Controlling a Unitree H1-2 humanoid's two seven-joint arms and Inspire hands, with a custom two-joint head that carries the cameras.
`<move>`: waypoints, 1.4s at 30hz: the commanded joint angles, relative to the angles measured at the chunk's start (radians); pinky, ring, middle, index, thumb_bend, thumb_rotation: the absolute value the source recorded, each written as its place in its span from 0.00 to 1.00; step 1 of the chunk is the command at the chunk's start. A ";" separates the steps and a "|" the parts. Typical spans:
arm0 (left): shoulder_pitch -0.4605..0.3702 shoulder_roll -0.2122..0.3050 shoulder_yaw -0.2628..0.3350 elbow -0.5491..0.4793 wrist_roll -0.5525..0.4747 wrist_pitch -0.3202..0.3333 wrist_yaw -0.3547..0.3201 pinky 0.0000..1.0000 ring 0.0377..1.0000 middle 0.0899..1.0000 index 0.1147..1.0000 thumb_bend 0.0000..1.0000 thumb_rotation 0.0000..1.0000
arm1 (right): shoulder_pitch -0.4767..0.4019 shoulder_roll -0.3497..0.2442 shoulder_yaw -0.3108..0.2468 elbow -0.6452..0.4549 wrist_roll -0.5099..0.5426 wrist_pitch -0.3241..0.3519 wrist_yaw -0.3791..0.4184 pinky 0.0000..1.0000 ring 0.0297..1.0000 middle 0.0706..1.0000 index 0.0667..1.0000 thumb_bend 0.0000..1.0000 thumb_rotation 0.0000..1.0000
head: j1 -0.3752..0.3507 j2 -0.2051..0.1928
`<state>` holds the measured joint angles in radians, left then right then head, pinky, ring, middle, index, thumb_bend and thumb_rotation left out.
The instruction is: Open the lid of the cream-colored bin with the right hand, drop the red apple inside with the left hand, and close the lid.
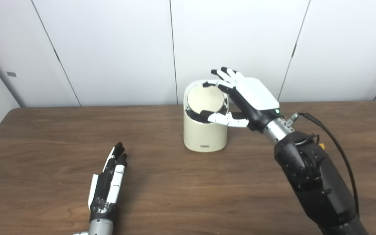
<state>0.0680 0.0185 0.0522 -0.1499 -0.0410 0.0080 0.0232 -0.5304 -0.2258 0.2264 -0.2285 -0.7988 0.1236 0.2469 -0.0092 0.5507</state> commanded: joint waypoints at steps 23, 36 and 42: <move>-0.005 0.039 -0.004 -0.023 0.016 -0.018 -0.009 0.93 0.95 0.97 0.98 0.64 0.83 | 0.306 -0.043 -0.271 -0.116 0.335 0.085 -0.040 0.84 0.89 0.90 0.87 0.48 0.96 | -0.018 0.000; 0.052 0.070 -0.003 -0.059 0.005 -0.040 -0.048 0.95 0.95 0.97 0.99 0.60 0.84 | 0.459 0.108 -0.348 -0.121 0.778 0.125 -0.076 0.87 0.93 0.93 0.92 0.51 0.99 | -0.023 0.017; 0.107 0.070 -0.008 -0.058 0.013 -0.117 -0.051 0.95 0.95 0.97 0.98 0.58 0.85 | 0.538 0.182 -0.326 -0.128 0.811 0.116 -0.126 0.95 0.97 0.97 0.95 0.49 1.00 | -0.027 0.031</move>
<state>0.1621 0.0809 0.0445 -0.1875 -0.0373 -0.0646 -0.0196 0.0140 -0.0432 -0.0952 -0.3366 -0.0033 0.2679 0.1402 -0.0353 0.5813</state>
